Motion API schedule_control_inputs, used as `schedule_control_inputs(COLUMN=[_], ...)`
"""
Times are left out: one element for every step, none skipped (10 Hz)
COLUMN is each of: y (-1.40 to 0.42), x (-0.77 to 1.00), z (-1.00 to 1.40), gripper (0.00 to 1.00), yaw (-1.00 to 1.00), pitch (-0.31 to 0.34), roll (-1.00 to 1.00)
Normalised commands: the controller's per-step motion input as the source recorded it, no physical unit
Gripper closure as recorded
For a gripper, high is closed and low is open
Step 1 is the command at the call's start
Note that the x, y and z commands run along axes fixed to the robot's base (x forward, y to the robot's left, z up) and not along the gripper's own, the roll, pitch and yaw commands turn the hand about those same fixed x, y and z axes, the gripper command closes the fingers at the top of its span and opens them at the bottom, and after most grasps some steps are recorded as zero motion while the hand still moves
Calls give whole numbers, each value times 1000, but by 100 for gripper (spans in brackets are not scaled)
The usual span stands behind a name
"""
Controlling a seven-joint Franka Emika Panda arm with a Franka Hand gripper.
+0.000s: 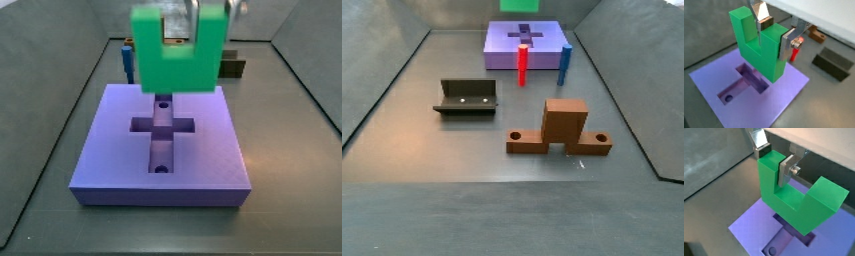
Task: Pick up the green object. Move up. Move to above the board. Insert the green object.
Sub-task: Insert the green object.
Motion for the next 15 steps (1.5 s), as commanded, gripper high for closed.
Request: schedule_control_inputs(y=[63,69,0,-331,-260,-211,0,37,43,20,34,3,57,9,9], x=[77,77,0,-311,-134,-211,-74,-109,0,77,0,60,14,20,0], z=[-494,-257,-331,-240,-260,-277,-57,0,-51,-140,-214,-237,-257,-249,-217], gripper=[100,100,100,100,100,100,100,100,100,100,100,100,100,100,100], yaw=[-529,-406,26,506,691,771,406,117,-20,-137,-166,-240,-186,-51,0], pitch=[34,0,-51,-169,-61,-143,-116,-110,0,26,33,36,20,0,0], roll=[-276,-411,-353,-87,-66,-4,169,340,376,250,181,66,-9,-126,-180])
